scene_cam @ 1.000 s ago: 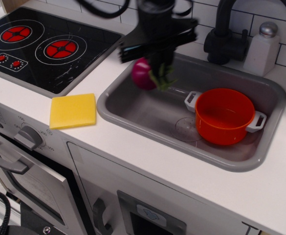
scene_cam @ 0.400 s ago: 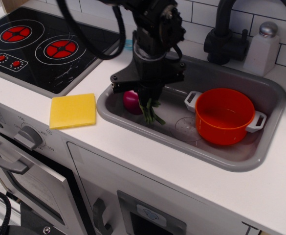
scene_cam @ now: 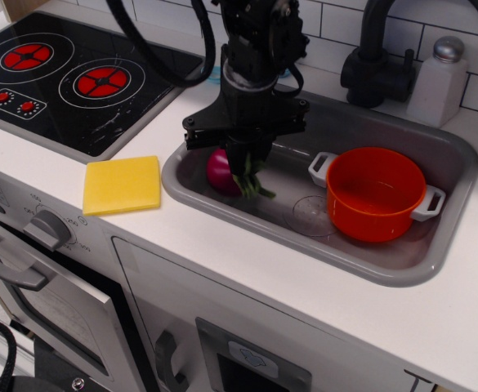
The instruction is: Take beet from pot sink
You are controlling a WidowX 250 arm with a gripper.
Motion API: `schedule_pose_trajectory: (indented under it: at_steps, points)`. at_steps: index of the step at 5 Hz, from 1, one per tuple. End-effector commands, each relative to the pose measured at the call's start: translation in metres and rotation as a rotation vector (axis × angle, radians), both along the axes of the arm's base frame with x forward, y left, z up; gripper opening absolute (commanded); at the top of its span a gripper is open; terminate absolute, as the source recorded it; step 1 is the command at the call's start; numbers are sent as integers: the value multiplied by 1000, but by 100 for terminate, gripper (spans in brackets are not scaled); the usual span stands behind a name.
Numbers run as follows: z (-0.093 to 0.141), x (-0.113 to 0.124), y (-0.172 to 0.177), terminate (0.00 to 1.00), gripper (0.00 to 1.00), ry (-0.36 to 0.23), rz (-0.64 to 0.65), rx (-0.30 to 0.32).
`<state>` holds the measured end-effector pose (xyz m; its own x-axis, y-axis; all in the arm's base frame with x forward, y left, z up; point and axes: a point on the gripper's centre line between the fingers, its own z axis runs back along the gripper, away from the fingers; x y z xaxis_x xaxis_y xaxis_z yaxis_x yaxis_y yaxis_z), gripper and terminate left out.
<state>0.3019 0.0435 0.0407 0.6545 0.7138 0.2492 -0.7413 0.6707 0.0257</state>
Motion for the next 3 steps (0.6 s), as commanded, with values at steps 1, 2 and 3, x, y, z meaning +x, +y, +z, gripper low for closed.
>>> schedule_pose_trajectory:
  at_steps: [1, 2, 3]
  points:
    - [54, 7, 18, 0, 100, -84, 14, -19]
    - [54, 7, 18, 0, 100, -84, 14, -19]
    - [54, 7, 18, 100, 100, -84, 14, -19]
